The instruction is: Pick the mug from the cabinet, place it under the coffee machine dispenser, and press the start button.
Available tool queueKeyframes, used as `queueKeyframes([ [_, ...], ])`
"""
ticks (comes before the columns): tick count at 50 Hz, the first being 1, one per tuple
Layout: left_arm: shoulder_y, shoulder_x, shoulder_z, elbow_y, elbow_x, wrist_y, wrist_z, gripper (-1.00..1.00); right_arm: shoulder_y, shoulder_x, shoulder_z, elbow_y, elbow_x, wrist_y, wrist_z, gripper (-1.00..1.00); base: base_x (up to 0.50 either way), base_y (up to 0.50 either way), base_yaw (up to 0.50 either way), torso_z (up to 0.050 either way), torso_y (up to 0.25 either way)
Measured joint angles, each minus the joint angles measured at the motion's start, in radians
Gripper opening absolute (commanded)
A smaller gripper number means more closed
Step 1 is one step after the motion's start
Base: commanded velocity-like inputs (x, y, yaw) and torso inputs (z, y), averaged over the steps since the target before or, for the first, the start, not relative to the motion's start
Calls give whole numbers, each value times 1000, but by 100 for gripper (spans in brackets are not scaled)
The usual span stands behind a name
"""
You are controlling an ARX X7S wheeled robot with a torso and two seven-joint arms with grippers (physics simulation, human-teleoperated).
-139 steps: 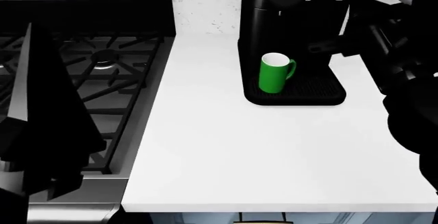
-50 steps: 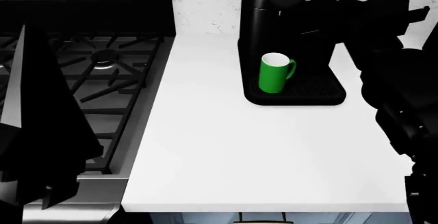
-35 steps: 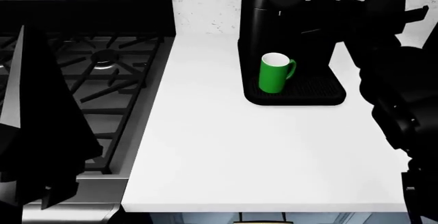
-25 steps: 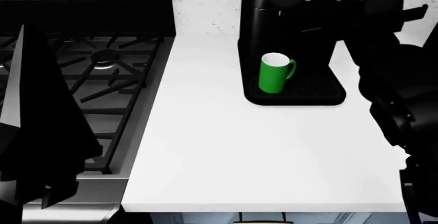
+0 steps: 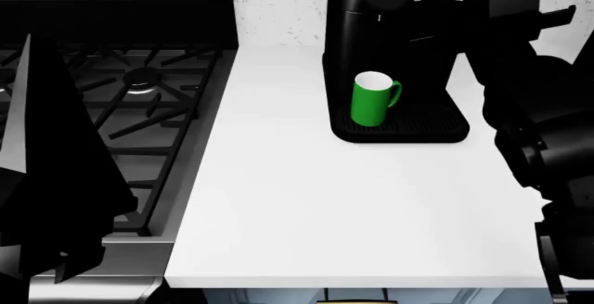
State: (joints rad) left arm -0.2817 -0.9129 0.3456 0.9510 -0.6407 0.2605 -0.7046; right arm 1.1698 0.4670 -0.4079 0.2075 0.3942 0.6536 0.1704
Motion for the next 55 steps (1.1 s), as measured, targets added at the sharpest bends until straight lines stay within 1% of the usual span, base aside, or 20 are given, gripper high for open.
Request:
queueKeyframes([
  [55,-4,-11,12,2,5,6,-14,100,71,-31,-31,201,-53,-90,-22,-100,0,0,0,0,0],
])
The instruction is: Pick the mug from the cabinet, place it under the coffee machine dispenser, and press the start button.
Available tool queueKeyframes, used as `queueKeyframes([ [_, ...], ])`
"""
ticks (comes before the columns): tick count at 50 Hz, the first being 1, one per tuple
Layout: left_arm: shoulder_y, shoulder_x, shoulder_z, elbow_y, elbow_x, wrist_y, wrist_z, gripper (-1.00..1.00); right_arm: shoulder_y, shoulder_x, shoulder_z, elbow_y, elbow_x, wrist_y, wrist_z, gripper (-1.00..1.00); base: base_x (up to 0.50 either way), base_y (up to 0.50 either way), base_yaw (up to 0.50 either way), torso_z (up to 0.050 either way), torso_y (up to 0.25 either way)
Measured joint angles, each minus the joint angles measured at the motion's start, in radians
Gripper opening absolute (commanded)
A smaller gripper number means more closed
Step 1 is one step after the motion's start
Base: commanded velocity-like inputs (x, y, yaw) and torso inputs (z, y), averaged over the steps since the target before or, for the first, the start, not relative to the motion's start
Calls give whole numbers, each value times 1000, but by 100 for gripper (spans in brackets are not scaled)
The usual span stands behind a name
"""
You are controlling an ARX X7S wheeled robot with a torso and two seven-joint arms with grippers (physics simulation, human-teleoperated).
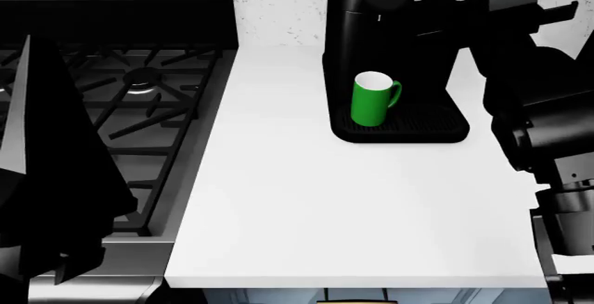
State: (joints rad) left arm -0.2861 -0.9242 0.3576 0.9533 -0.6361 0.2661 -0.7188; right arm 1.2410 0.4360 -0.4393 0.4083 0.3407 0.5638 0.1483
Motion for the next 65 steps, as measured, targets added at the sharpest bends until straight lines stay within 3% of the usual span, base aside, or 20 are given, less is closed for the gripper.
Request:
queueKeyframes([
  [65,14,-20,-3,-5,10,24,-15,100,137,-80,-48,328,-55,-139,-65,-100,0,0,0,0,0],
])
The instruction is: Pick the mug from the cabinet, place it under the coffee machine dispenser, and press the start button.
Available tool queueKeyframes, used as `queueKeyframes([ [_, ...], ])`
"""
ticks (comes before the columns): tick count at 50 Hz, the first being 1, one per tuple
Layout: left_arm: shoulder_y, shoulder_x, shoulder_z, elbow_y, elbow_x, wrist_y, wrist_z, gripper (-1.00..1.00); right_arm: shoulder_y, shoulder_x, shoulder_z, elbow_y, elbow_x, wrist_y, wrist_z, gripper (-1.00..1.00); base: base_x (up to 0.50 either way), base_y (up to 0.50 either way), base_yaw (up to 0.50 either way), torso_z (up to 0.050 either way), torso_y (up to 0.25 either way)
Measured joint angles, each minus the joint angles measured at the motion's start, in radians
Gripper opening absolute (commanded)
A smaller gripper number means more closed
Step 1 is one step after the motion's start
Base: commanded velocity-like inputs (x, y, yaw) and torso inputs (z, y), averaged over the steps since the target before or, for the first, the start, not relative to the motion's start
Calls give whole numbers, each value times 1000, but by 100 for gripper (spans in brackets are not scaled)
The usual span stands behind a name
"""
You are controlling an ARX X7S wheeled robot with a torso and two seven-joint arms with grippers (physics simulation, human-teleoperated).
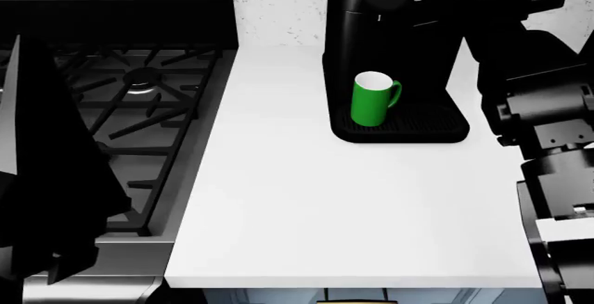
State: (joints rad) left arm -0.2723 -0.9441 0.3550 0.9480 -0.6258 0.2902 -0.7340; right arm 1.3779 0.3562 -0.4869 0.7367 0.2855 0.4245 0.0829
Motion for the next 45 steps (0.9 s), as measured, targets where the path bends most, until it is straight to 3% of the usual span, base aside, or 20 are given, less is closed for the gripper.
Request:
queueKeyframes([
  [45,5,-24,-9,14,3,8,-25,100,64,-46,-13,209,-24,-91,-23,-100,0,0,0,0,0],
])
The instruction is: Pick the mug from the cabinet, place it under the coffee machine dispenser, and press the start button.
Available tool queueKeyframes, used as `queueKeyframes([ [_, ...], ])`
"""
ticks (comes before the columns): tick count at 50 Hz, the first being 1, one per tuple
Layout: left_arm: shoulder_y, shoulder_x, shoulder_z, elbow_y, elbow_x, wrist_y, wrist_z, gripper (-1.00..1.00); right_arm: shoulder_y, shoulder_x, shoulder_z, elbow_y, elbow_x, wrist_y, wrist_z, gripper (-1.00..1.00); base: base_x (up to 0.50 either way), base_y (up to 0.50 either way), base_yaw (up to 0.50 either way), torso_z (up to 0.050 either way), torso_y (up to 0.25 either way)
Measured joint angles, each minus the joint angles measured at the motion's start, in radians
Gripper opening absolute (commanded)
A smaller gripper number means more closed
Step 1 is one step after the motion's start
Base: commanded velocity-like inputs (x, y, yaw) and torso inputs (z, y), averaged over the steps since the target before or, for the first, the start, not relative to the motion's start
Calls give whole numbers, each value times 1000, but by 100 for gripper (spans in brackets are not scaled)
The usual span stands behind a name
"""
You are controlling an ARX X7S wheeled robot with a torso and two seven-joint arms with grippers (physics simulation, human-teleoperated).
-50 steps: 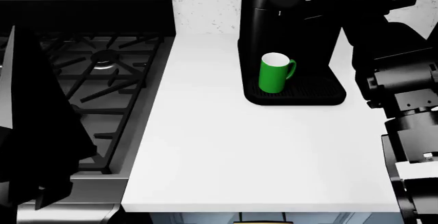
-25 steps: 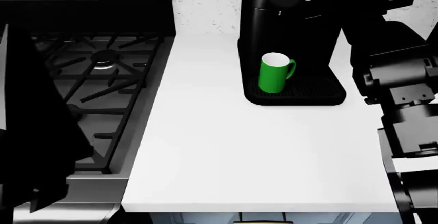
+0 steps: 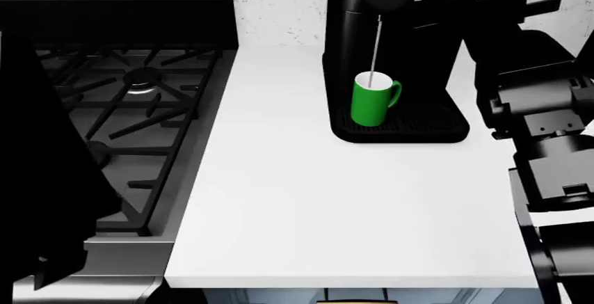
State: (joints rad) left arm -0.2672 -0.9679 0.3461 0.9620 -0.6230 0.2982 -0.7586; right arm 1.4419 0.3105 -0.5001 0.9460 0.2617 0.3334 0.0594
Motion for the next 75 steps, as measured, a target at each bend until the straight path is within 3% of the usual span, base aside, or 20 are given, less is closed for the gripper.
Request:
queueKeyframes([
  [18,1,-6,-2,-1,1,6,-5,100,57,-38,-9,153,-16,-75,-22,-100,0,0,0,0,0],
  [38,6,-14,-2,4,3,13,-12,100,48,-29,-9,117,-8,-50,-19,-100,0,0,0,0,0],
  [50,3,-14,2,4,4,15,-13,100,-3,7,3,-18,10,23,-4,-100,0,0,0,0,0],
  [60,-8,-10,10,2,2,14,-10,100,-105,87,35,-304,69,172,31,-100,0,0,0,0,0],
  [61,-9,-9,11,1,2,14,-9,100,-118,98,42,-344,78,190,38,100,0,0,0,0,0],
  [75,-18,-7,13,-9,-6,16,-11,100,-358,257,289,-1079,356,525,225,100,0,0,0,0,0],
])
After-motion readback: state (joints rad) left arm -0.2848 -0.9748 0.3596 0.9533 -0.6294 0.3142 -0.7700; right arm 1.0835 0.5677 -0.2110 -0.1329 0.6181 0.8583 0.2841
